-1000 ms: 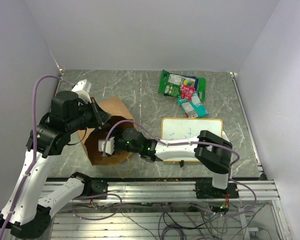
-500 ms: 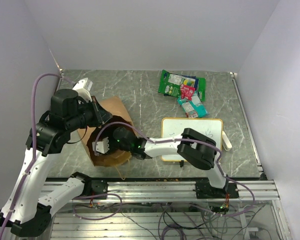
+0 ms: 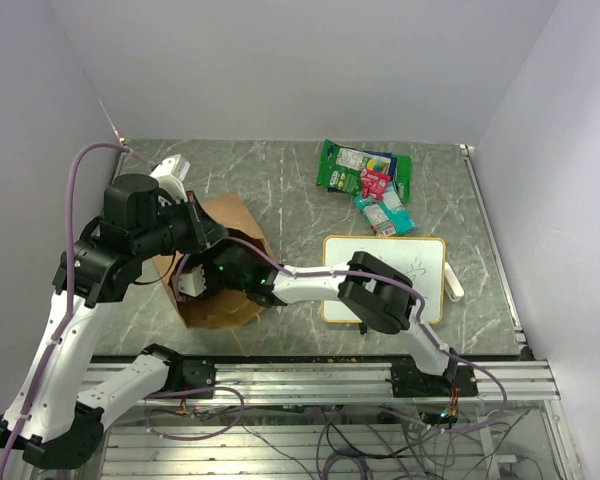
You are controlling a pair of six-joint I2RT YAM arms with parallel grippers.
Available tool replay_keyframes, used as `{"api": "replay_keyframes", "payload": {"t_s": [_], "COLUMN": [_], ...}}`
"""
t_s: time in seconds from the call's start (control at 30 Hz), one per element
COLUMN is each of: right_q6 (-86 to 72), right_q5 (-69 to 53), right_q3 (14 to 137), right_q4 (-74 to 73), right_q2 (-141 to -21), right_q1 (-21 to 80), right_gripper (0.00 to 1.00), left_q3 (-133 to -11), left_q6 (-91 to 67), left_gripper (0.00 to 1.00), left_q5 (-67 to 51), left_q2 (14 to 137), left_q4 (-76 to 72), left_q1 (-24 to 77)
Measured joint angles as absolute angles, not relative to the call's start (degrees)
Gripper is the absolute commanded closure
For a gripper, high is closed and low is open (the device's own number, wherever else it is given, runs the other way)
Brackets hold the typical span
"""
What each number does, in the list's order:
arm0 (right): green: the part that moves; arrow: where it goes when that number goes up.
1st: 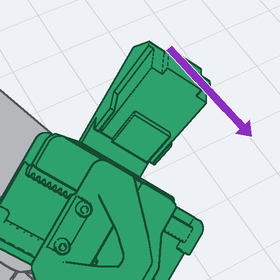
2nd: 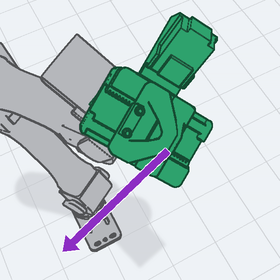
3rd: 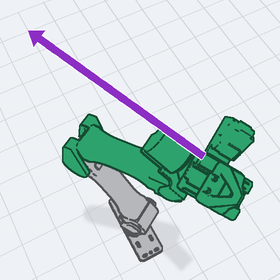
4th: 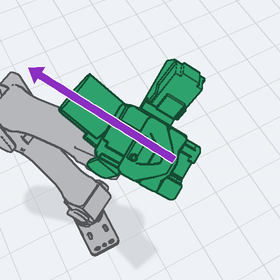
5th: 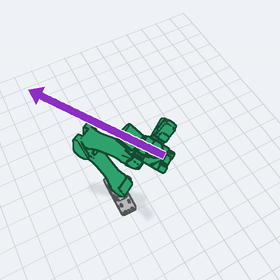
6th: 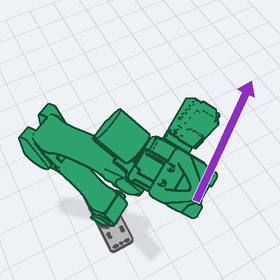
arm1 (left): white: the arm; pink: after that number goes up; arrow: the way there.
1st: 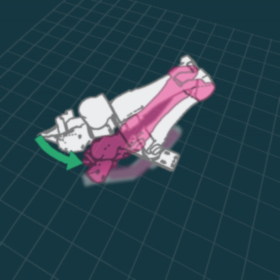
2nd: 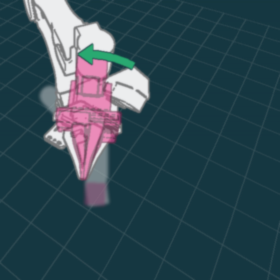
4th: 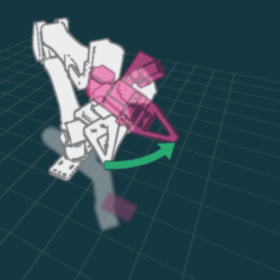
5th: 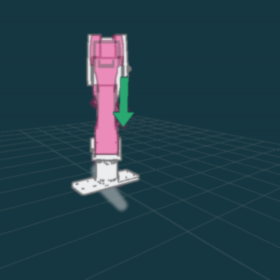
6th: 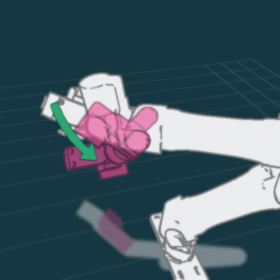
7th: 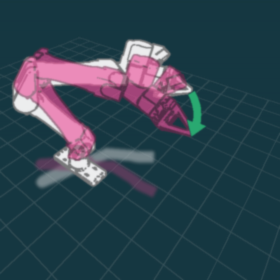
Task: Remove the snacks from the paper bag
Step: Take out the snack from the paper bag.
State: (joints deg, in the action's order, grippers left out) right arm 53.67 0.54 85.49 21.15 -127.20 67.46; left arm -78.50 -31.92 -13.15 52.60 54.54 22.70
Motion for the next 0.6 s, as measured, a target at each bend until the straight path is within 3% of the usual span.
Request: {"api": "replay_keyframes", "payload": {"t_s": [0.37,0.6], "right_q6": [53.8,54.1], "right_q5": [-2.9,-5.0], "right_q3": [89.6,93.5], "right_q4": [18.2,16.5], "right_q2": [-131.6,-134.8], "right_q1": [65.0,63.9], "right_gripper": [0.31,0.33], "left_q3": [-80.9,-80.2], "left_q6": [-31.7,-32.0], "left_gripper": [0.93,0.93], "left_q5": [-14.5,-15.6], "left_q2": [53.5,52.2], "left_q4": [55.8,55.9], "left_q1": [22.7,22.7]}}
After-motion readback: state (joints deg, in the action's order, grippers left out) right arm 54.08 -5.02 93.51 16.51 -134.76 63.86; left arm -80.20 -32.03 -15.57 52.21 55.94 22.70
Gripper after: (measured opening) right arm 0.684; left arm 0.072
